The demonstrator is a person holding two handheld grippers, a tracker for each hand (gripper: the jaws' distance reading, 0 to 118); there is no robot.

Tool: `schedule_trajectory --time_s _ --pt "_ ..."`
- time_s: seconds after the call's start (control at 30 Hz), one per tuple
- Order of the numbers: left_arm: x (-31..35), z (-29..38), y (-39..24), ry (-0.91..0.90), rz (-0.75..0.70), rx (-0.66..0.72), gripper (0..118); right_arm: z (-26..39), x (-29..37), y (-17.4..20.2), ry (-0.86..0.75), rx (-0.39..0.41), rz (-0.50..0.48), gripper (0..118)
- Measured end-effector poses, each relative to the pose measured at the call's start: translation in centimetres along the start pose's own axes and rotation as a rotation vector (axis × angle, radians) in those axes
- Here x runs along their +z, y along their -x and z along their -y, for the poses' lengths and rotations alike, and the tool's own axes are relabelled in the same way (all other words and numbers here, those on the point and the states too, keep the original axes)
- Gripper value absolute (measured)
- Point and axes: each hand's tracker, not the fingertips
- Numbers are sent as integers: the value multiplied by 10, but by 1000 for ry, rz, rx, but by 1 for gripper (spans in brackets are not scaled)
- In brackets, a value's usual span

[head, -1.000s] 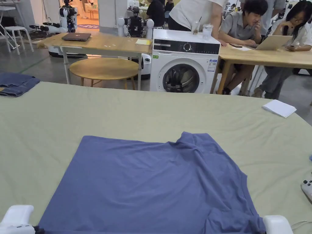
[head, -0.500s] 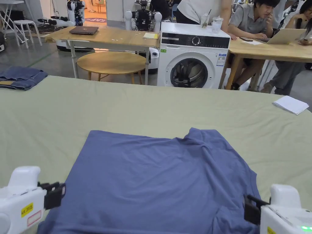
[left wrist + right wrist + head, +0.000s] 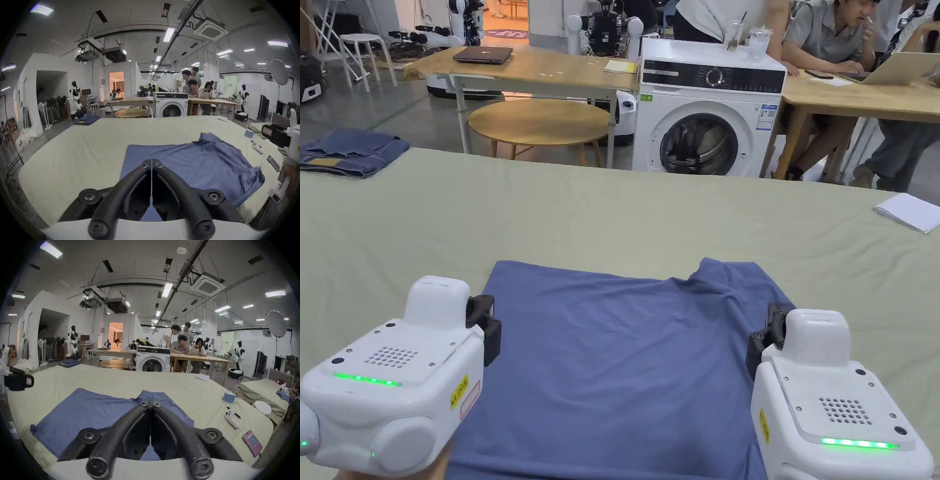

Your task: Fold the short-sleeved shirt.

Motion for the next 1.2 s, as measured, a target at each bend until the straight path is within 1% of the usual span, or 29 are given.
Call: schedule_trajectory --time_s 0.03,0.1,0.13,0.2,0.23,0.27,0.4,0.47,0.5,0.53,0.57,0.6,0.67,0.73,0.83,0.9,0.97,1.0,1.03,1.07,1.13,1.2 --pt "0 2 0 14 -17 -12 0 0 0 0 4 -16 -6 0" --pt "-2 6 6 62 -53 -27 0 2 -1 -1 14 -13 -2 0" --pt "-4 8 13 115 -63 -14 0 4 -4 -2 21 -12 4 0" --pt "-13 15 31 263 -30 52 0 10 -6 -7 44 -11 -2 0" --pt "-17 20 43 327 10 87 0 13 -7 -8 58 -9 1 0" --pt "-18 26 53 361 21 115 0 16 -9 -10 73 -1 5 0" --pt "-18 41 88 471 -25 130 0 32 -14 -18 131 12 3 0" --pt "-16 44 106 525 -1 212 0 38 -15 -21 158 13 6 0" --pt "-17 46 114 556 5 256 6 42 -15 -22 169 11 5 0" --pt "-18 49 122 590 19 292 18 40 -12 -19 182 11 5 0" --pt "-19 53 126 614 33 317 36 42 -11 -19 189 11 6 0" --pt "-21 57 129 647 44 338 40 44 -11 -19 198 12 6 0" --pt "-27 68 130 706 45 333 43 49 -14 -23 214 9 1 0" --pt "-36 83 127 768 -6 306 43 50 -14 -24 227 4 -3 0" --pt "-52 106 125 854 -28 316 43 53 -15 -27 231 13 -1 0" --pt "-52 111 118 828 -38 285 43 54 -15 -29 241 12 -2 0" --pt "-48 106 108 809 -82 265 42 56 -15 -34 251 4 -1 0" --pt "-46 107 101 804 -95 200 38 56 -14 -37 256 0 0 0" --pt "-47 108 94 800 -77 139 30 56 -14 -39 260 -2 1 0" --pt "-48 108 90 804 -65 110 21 57 -13 -42 265 -3 2 0" --pt "-47 107 87 799 -49 115 6 57 -12 -51 295 -1 -3 0" --pt "-50 108 84 800 -46 103 4 58 -12 -61 358 13 3 0"
